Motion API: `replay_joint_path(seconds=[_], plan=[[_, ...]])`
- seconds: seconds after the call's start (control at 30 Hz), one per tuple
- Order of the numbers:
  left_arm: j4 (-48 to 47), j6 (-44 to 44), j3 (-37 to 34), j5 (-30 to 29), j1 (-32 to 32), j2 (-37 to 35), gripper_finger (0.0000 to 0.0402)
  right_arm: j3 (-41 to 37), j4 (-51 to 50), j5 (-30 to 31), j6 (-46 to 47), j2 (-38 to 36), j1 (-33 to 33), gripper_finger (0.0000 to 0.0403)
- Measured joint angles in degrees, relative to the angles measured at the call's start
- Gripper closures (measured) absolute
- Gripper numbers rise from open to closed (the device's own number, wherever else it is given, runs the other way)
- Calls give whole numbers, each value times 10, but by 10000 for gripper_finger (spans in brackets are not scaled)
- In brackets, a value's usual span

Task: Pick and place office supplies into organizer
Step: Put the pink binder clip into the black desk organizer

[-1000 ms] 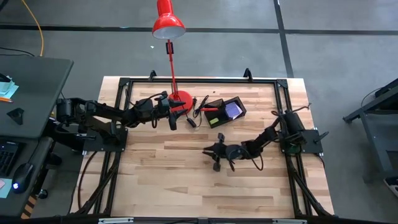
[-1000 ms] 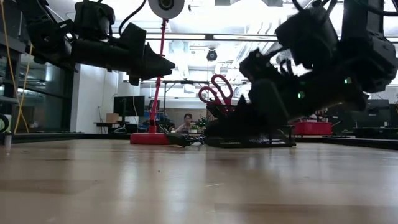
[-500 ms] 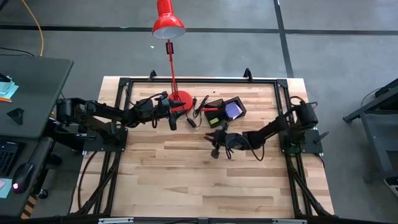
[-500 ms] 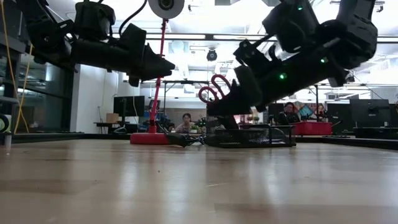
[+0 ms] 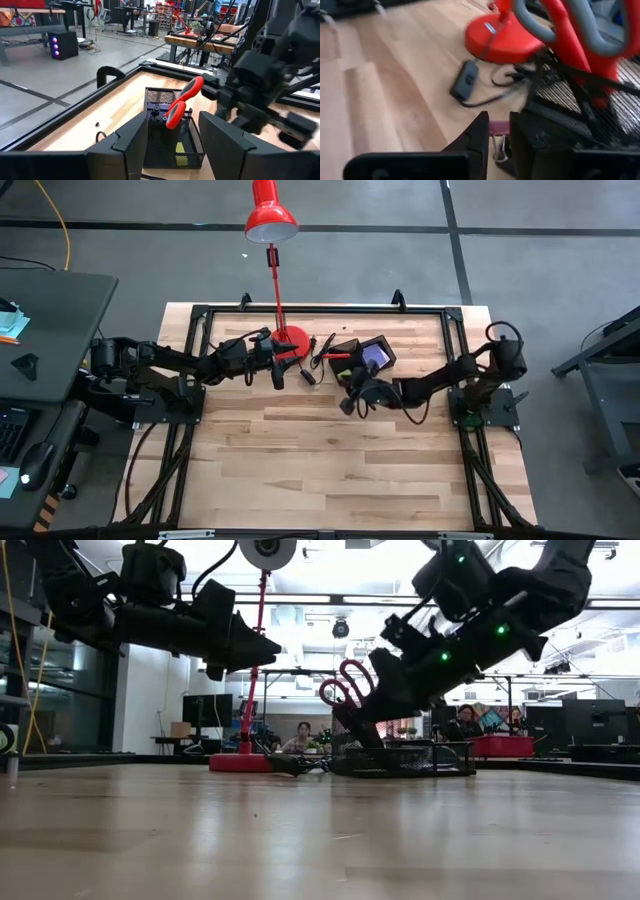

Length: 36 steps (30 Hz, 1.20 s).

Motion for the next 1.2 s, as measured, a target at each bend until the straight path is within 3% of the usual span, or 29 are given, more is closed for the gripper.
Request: replay_joint_path(seconds=[0.2,1.03,1.2], plan=[[0,0,0,0,0,0,234,0,-51,0,42,0,-31,364],[9,0,2,0,0,0,234,0,-47,9,18,0,-58,356],[9,-3,2,0,0,0,234,0,-47,9,25,0,-57,333]])
